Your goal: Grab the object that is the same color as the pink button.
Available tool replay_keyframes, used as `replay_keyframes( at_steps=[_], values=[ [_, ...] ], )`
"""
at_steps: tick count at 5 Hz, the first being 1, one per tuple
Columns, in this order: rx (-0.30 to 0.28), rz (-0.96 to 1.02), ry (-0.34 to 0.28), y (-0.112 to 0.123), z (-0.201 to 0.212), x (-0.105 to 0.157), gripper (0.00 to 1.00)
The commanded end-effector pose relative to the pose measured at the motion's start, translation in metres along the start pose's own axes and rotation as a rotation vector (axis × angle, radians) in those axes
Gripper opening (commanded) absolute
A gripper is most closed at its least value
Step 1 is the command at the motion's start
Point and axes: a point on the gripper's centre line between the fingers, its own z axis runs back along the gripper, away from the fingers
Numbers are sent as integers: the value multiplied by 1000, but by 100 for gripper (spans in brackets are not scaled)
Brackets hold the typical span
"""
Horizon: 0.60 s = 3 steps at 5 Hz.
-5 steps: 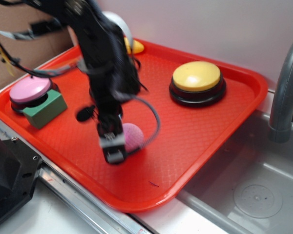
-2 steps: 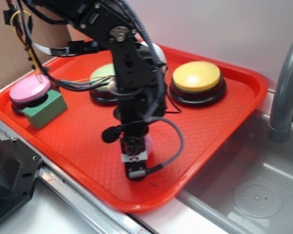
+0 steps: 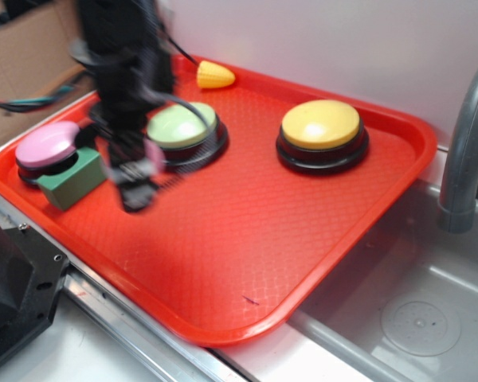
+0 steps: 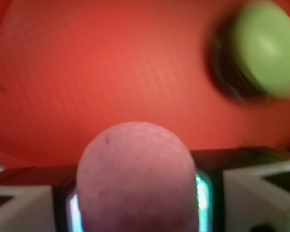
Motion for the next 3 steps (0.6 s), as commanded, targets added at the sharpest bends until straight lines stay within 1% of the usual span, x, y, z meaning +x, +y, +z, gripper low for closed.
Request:
replay_keyframes(
  at_steps=[1, 2, 3],
  values=[
    [60, 385, -34, 39, 49, -27, 0],
    [52, 325, -71, 36, 57, -12, 0],
    [58, 267, -67, 25, 59, -1, 0]
  ],
)
